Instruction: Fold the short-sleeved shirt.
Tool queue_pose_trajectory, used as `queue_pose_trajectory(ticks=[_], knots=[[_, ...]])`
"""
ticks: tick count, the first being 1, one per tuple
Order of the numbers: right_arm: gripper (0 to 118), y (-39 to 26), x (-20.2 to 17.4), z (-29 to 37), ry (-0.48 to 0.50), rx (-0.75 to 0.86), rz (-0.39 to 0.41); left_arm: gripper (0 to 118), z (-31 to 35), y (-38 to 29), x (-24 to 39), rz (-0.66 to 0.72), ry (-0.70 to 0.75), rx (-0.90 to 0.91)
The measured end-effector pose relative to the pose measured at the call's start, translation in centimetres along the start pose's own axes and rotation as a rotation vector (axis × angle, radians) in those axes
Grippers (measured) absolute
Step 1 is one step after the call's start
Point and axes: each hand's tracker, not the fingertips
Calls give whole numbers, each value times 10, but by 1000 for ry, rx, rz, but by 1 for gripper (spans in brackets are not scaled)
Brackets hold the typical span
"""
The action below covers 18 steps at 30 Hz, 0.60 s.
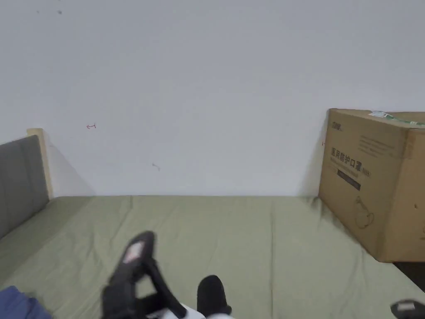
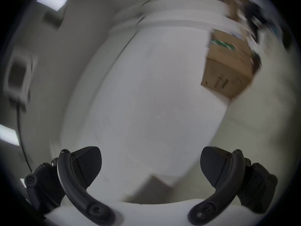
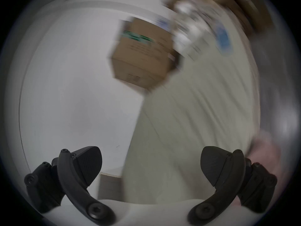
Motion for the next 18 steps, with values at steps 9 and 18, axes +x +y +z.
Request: queue_pose_trajectory(ticks=[9,18], knots=[[118,-54,-80,43,226,428,1041,118,-17,-46,-74,936,-43,-263],[118,-54,-77,34,230,296,904,118,-12,-34,-65,753,-24,-194]])
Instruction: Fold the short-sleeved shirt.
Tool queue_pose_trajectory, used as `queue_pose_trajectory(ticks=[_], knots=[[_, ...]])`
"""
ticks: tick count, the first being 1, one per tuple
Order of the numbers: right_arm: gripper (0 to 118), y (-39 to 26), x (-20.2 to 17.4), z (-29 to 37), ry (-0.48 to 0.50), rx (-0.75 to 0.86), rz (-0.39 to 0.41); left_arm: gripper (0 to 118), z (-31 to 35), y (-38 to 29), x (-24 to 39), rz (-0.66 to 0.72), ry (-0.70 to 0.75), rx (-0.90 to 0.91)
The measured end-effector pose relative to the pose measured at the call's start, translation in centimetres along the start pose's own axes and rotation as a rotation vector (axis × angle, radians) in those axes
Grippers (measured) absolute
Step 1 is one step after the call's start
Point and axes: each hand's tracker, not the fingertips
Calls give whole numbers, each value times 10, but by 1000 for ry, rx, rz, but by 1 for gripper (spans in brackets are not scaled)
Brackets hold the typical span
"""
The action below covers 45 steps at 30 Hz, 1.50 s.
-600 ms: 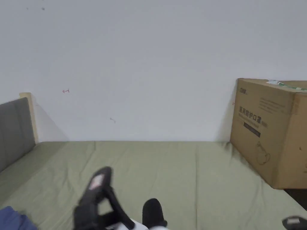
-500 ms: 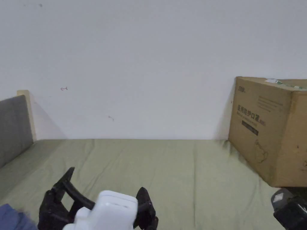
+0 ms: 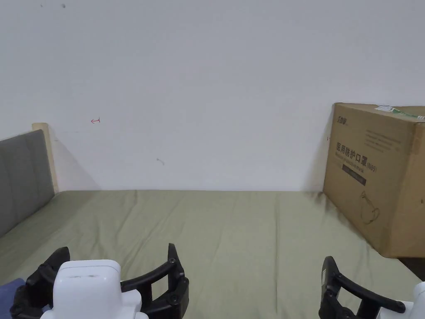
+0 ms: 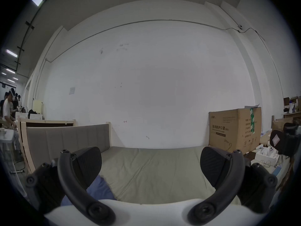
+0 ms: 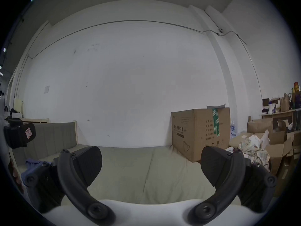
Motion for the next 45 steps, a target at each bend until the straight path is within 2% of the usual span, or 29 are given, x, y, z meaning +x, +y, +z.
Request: queue_pose_trajectory(ticks=[6,12,23,31,34,37,38,39,40,41,42,43,45], knots=[[118,2,3,-1,-7,-6,-14,118,-5,1,0,13,-23,-44],[118,3,-3,0,17,-1,31,118,-5,1,2,13,-20,-42],[118,7,-6,-1,43,-12,34,118,-4,3,6,-31,-26,-26],[118,5,-6,0,25,-3,23,118,-2,-1,12,-51,-54,-21],[118,7,-3,0,96,-22,-21,110,-1,-2,13,-46,-93,-28],[116,8,-4,0,85,-44,-27,105,-2,-6,19,-43,-113,-78],[111,7,-4,1,82,-31,-33,93,-3,-6,21,-39,-126,-99],[79,5,-3,3,80,-15,-37,61,-4,-7,22,-34,-158,-114],[29,5,-4,0,46,-20,-21,31,-6,-8,23,-30,-152,-126],[0,4,-2,-4,-22,-52,6,4,-7,-10,24,-29,-138,-139],[0,1,2,-7,10,-49,-41,3,-7,-12,25,-38,-90,-145],[0,-1,8,-12,74,-98,-82,3,-7,-12,24,-11,-107,-154],[0,-4,10,-13,33,-118,-73,2,-11,-12,18,54,-144,-173]])
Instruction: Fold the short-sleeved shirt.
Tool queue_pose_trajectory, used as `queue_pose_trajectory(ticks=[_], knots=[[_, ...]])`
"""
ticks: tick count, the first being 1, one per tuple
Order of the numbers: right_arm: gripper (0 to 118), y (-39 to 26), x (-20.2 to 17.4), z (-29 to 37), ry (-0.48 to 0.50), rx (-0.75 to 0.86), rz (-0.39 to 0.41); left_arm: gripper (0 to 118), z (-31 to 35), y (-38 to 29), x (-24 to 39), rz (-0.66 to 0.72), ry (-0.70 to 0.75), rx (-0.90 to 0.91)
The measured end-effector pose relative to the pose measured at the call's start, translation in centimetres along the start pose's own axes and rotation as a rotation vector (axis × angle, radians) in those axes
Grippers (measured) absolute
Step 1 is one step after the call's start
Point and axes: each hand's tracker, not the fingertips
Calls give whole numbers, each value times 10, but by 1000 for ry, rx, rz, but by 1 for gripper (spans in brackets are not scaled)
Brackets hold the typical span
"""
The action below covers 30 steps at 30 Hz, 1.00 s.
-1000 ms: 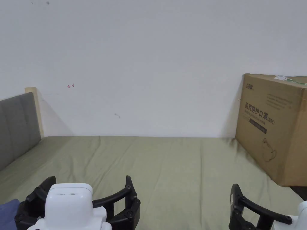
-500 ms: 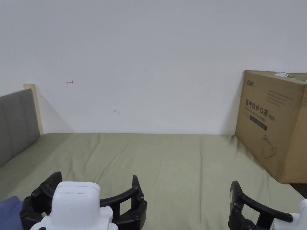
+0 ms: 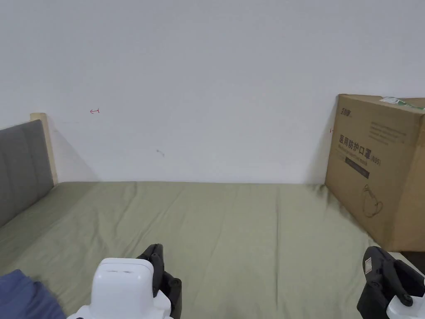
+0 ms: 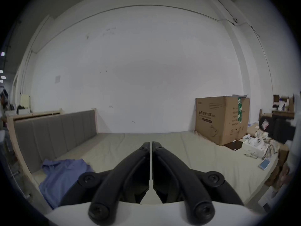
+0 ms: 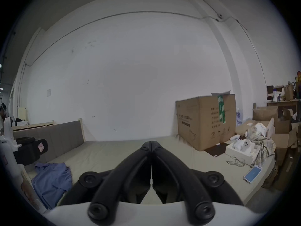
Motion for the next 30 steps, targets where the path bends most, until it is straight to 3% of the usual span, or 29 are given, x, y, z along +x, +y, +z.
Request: queue_pose_trajectory(ticks=[13,17,21,24,27,30], knots=[[0,-8,-9,-6,-17,-20,38,1,-1,-3,-24,-13,76,-8],[0,-16,-54,-23,131,-90,29,1,18,-2,-74,-38,212,-25],[0,-25,-124,-28,379,-160,19,1,58,-3,-135,-105,417,-31],[0,-33,-169,-25,626,-214,-12,1,90,-5,-170,-135,550,-50],[0,-35,-196,-21,672,-217,15,1,109,-6,-193,-92,599,-62],[0,-35,-199,-22,698,-214,23,1,109,-6,-202,-67,633,-73]])
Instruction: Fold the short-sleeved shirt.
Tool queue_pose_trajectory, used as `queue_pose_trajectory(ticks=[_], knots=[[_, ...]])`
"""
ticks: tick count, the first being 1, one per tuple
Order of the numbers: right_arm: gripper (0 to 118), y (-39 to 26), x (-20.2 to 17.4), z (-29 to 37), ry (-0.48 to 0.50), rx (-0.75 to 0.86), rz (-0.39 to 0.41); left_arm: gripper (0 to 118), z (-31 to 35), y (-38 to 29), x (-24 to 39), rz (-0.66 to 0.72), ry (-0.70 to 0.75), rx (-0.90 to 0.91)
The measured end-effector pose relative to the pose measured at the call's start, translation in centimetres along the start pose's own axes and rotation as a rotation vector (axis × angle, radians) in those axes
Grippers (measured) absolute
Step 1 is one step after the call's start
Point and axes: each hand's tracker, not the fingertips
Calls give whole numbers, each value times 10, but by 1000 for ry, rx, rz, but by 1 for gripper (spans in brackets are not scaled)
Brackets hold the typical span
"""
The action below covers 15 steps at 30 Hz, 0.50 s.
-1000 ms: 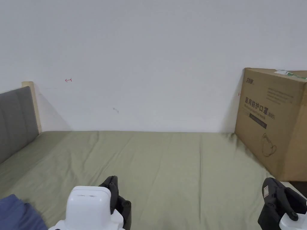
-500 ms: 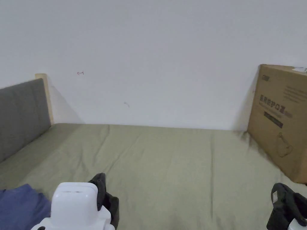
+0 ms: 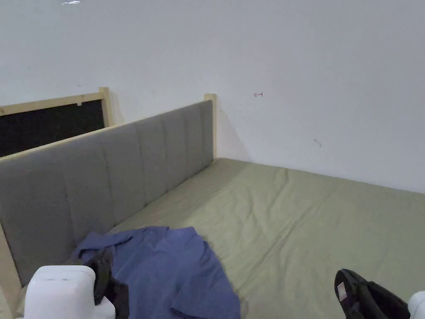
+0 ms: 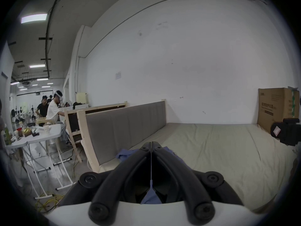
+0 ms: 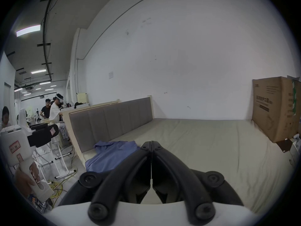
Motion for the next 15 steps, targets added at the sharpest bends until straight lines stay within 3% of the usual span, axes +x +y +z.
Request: queue_pose_trajectory(ticks=[4,7,8,10,11,13,15], knots=[[0,0,15,4,-36,-28,10,1,-34,9,3,-24,-19,-3],[0,-3,35,8,-116,-72,1,9,-100,14,5,-26,-163,-143],[0,-6,43,9,-143,-81,-15,19,-129,11,6,2,-215,-240],[0,-12,58,11,-200,-99,-47,93,-186,-7,7,66,-359,-454],[0,-15,65,11,-226,-112,-59,115,-213,-20,11,102,-409,-574],[0,-24,79,8,-288,-156,-76,114,-264,-61,12,284,-549,-792],[0,-32,90,4,-324,-194,-94,115,-306,-105,20,415,-530,-977]])
